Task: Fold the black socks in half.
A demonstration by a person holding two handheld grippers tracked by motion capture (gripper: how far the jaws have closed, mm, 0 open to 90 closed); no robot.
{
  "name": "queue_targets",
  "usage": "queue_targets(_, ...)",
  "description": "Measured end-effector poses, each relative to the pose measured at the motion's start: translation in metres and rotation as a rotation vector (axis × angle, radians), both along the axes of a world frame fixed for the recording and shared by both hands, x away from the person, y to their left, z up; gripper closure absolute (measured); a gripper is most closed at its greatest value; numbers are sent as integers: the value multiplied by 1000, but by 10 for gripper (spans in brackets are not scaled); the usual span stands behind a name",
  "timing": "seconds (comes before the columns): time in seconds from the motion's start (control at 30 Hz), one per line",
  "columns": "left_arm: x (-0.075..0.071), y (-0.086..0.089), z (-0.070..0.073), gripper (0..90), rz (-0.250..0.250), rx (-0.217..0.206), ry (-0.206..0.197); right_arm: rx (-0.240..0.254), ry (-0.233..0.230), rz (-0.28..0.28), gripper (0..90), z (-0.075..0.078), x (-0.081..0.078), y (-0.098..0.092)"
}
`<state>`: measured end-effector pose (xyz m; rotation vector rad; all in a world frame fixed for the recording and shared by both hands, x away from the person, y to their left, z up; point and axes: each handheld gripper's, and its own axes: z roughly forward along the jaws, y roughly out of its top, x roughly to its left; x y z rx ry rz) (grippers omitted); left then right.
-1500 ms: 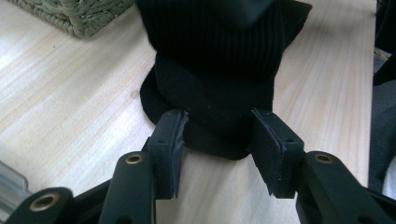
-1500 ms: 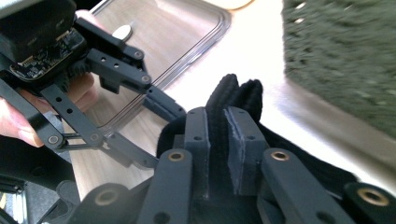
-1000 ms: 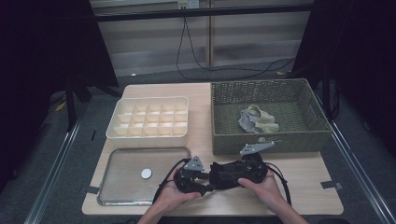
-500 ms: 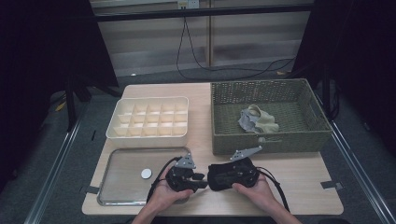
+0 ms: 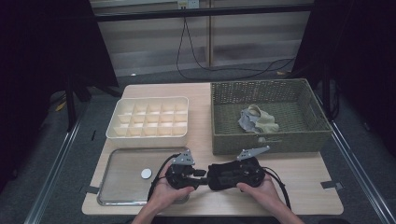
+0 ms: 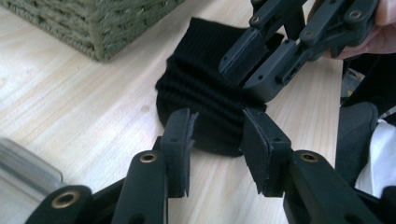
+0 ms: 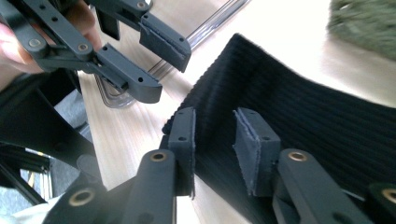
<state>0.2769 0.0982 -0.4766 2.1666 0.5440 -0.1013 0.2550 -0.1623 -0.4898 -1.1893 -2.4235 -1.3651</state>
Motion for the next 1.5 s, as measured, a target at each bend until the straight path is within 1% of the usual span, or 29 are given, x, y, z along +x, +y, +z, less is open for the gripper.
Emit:
queue_targets(0.03,0,-2,1,620,3,-7,-3,9,-3,-5,662,2,-1,-3)
queue_targets(0.07,0,-2,2,620,0,0,-7,6,-6,-12,658,4,-1,-6)
queue_targets(0.17,0,-7,7,621,-6,-35,3,-4,-15,-47,634,10,-4,-18)
queue_targets(0.23,-2,-15,11,621,-21,-27,-7,-21,-27,-74,630,13,-7,-29)
queue_targets(0.27,-1,-19,12,622,-33,-35,-8,-21,-28,-87,634,14,-9,-35)
queue_targets(0.3,-1,-24,13,628,-39,-33,-9,-26,-30,-99,640,14,-11,-40)
queue_targets(0.33,2,-34,15,657,-45,-29,-15,-41,-24,-124,653,13,-14,-51)
queue_targets(0.37,2,-34,15,672,-45,-29,-15,-41,-24,-124,653,13,-14,-51)
queue_targets(0.47,8,-51,14,677,-60,-18,-15,-42,-18,-152,644,11,-16,-63)
queue_targets(0.57,16,-66,9,685,-63,-10,-7,-40,-18,-170,631,10,-17,-70)
queue_targets(0.63,20,-72,5,694,-65,7,3,-35,-11,-180,628,9,-15,-73)
queue_targets(0.67,22,-74,2,698,-63,18,5,-38,-7,-184,623,7,-13,-74)
queue_targets(0.7,22,-76,-3,699,-59,15,13,-43,-6,-182,619,5,-13,-74)
queue_targets(0.73,22,-76,-3,699,-59,15,13,-43,-6,-182,619,5,-13,-74)
queue_targets(0.77,22,-76,-4,699,-61,30,13,-45,1,-181,615,4,-12,-73)
queue_targets(0.8,21,-80,-5,699,-81,34,6,-54,9,-168,610,1,-10,-70)
queue_targets(0.9,18,-84,-7,705,-97,43,-2,-66,11,-158,607,0,-8,-67)
queue_targets(1.0,17,-87,-14,721,-106,78,-3,-64,4,-152,607,0,-5,-66)
queue_targets(1.03,17,-87,-15,721,-93,90,-6,-64,4,-152,607,0,-5,-66)
queue_targets(1.07,18,-87,-16,726,-102,74,5,-69,6,-148,605,-1,-6,-65)
queue_targets(1.1,18,-86,-16,731,-102,76,4,-88,6,-137,593,-3,-6,-63)
queue_targets(1.17,18,-87,-17,731,-101,78,-1,-98,8,-135,585,-4,-6,-62)
queue_targets(1.23,17,-87,-17,738,-111,92,-21,-124,-1,-138,567,-6,-7,-60)
queue_targets(1.27,17,-88,-17,738,-111,94,-25,-124,-1,-138,567,-6,-7,-60)
queue_targets(1.3,17,-87,-18,738,-108,82,-24,-135,2,-140,565,-6,-7,-59)
queue_targets(1.33,17,-87,-18,738,-114,89,-24,-149,-2,-139,563,-7,-7,-58)
queue_targets(1.43,18,-87,-19,740,-109,77,-14,-156,-9,-138,593,-8,-9,-54)
queue_targets(1.47,18,-87,-18,740,-110,90,-13,-168,-18,-137,620,-8,-9,-53)
queue_targets(1.5,18,-87,-20,740,-108,76,-10,-171,-19,-135,642,-8,-9,-51)
